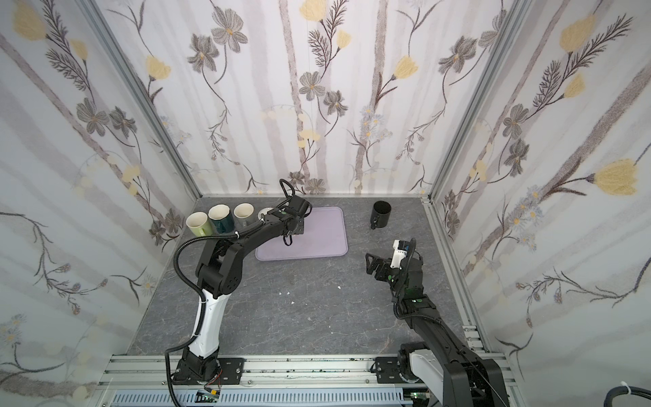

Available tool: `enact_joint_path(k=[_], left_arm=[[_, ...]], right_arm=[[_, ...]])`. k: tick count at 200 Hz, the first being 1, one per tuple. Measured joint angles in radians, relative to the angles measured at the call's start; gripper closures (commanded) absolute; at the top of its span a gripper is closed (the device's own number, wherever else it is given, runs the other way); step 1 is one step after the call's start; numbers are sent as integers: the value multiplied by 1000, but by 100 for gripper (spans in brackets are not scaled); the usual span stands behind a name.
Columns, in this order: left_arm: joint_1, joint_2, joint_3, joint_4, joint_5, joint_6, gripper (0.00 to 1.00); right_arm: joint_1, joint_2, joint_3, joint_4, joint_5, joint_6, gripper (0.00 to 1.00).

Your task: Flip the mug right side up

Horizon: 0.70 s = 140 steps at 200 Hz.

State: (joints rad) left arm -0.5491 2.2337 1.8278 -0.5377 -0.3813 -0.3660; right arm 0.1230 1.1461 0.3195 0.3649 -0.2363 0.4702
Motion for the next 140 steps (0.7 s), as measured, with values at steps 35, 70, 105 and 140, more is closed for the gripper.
enact_joint_path(k=[35,70,105,140], left_arm=[[0,17,16,0,-18,-14,70],[0,41,47,-8,-28,-42,70],[0,61,74,-16,-39,-65,71],[1,86,111,-24,-55,-88,74]], right_arm=[[0,18,0,-3,7,0,0],[0,25,0,-3,8,0,0],[0,31,0,-3,8,1,0],[0,42,0,-3,7,1,0]])
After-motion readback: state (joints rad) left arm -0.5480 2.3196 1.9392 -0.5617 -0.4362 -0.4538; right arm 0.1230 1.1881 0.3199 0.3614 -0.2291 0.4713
